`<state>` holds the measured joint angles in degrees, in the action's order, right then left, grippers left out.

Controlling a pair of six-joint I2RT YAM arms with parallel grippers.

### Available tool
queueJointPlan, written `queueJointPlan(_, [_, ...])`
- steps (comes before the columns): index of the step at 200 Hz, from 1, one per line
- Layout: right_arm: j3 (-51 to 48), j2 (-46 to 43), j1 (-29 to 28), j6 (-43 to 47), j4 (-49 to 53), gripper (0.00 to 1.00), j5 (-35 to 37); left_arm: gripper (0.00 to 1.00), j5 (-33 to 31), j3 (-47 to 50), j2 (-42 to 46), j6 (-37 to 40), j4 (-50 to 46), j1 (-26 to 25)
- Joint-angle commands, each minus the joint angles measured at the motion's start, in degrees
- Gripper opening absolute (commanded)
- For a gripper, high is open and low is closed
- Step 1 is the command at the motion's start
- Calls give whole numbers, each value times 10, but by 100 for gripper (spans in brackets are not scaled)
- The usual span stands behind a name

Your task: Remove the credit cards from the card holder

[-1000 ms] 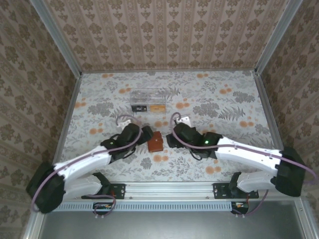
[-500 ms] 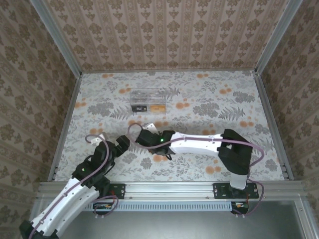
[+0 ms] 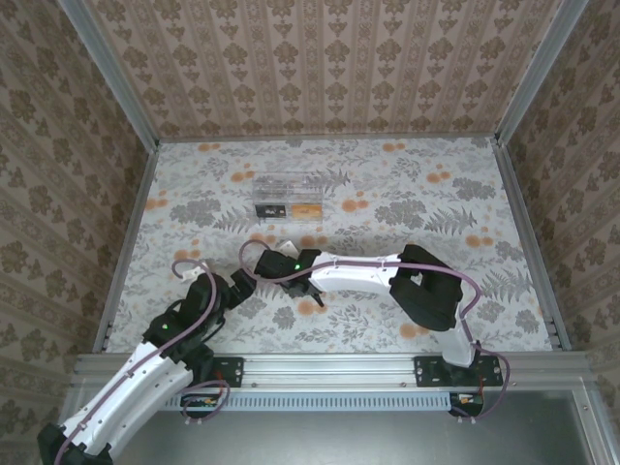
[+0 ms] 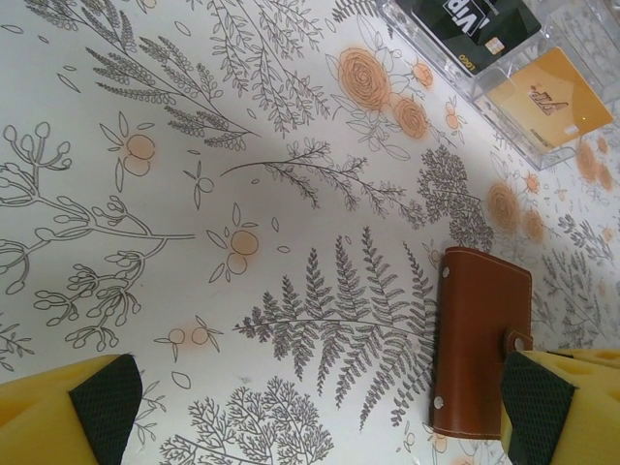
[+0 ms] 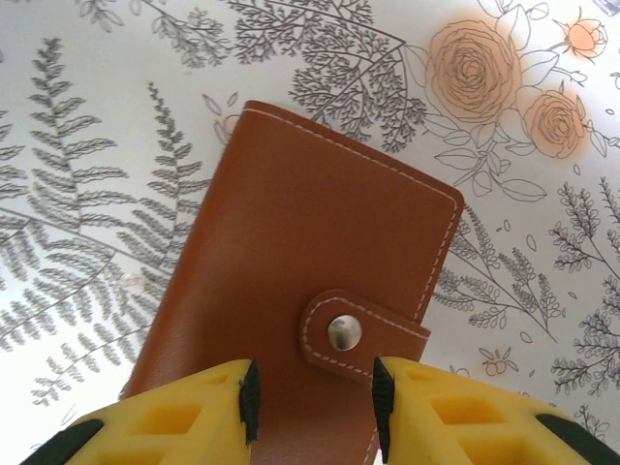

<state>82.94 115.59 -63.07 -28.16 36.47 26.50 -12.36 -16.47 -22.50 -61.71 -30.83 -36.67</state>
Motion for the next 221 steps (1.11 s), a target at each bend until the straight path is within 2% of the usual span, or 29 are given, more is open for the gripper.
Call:
queueJointPlan(1, [11, 15, 3, 14, 15, 42, -7, 100, 8, 6, 0, 14, 1, 3])
queueJointPlan(32, [17, 26, 7, 19, 13, 45, -7, 100, 9, 6, 0, 14, 1, 3])
queueJointPlan(67, [19, 29, 20, 14, 8, 42, -20, 100, 12, 5, 0, 16, 0, 3])
queueJointPlan(98, [24, 35, 21, 20, 3, 44, -26, 100, 13, 3, -1, 20, -1, 3])
queueJointPlan(114, [27, 40, 26, 16, 2, 38, -37, 100, 14, 1, -3, 22, -1, 3])
queueJointPlan(131, [19, 38, 30, 11, -7, 21, -49, 100, 17, 0, -4, 24, -1, 3])
queueJointPlan(147, [16, 33, 30, 8, -11, 16, -50, 100, 20, -1, -5, 29, 0, 3])
queueJointPlan(168, [13, 21, 30, 5, -12, 0, -48, 100, 25, -1, -10, 38, 9, 3])
queueJointPlan(221, [3, -32, 30, 0, -13, 0, -35, 100, 60, -2, -53, 48, 56, 2])
